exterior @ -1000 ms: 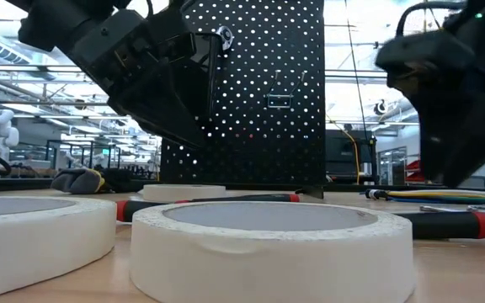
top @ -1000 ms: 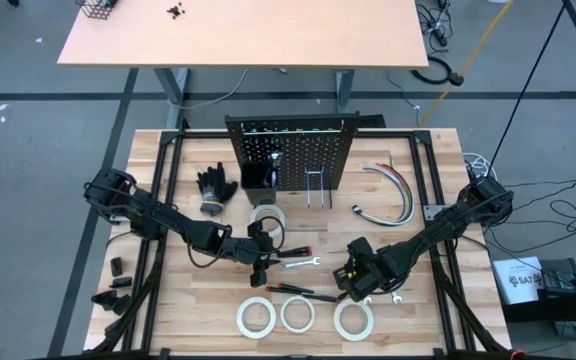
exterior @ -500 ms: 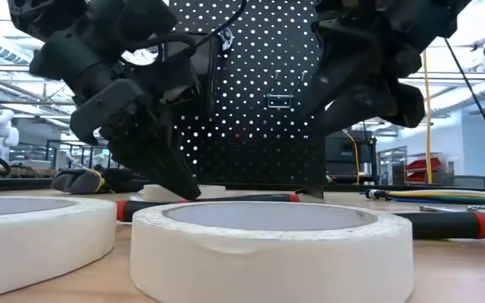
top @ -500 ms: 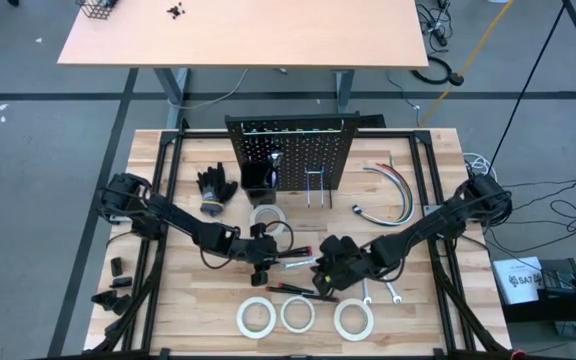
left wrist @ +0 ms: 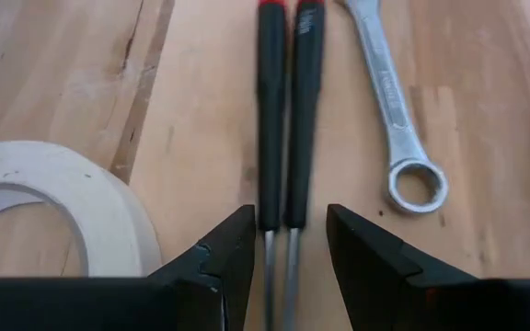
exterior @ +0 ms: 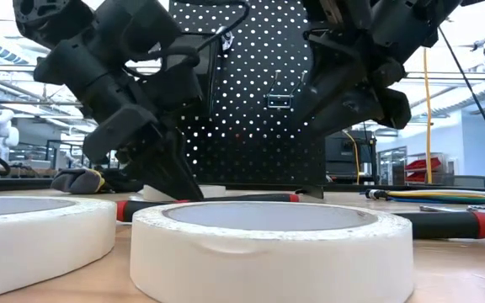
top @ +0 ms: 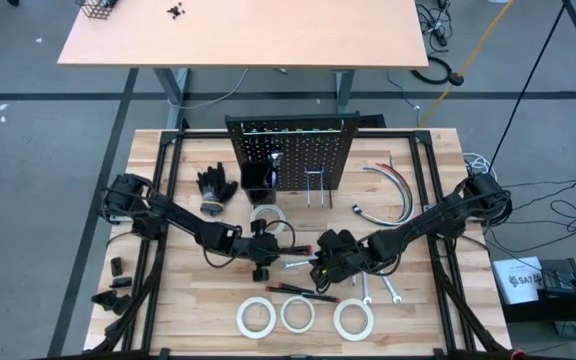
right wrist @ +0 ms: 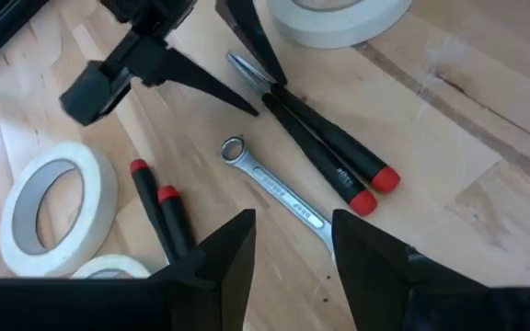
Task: Hang tools onto peg board
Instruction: Put the black nut driver into the black bin on the peg board
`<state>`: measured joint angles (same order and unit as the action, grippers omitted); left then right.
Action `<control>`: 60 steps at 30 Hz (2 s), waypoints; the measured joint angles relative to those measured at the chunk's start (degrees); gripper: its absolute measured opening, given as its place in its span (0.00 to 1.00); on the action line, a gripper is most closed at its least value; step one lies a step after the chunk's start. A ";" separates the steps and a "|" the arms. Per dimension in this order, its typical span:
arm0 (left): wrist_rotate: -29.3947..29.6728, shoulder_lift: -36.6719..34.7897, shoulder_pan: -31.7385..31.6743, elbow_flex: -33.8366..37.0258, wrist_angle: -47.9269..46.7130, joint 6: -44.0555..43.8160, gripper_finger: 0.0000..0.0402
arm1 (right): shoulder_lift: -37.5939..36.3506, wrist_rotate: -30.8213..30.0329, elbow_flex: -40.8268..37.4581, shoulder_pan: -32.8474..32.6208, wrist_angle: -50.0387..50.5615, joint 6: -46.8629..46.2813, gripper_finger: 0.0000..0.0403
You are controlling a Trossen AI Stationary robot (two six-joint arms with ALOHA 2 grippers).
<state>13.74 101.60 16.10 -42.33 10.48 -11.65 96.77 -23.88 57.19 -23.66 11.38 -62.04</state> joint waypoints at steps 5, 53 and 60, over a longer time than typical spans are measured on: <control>0.04 0.00 0.04 0.00 -0.02 0.06 0.34 | 0.00 -0.02 0.01 0.43 -0.03 2.62 0.35; -0.24 0.00 0.15 0.00 1.12 1.44 0.34 | 13.17 11.71 0.08 7.37 -14.92 47.73 0.35; -0.66 -0.02 0.15 0.00 0.96 0.65 0.34 | 14.98 11.94 0.13 7.46 -17.62 45.00 0.35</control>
<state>13.08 101.58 16.25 -42.33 11.44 -11.01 111.75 -11.93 57.32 -16.21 -6.24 -17.04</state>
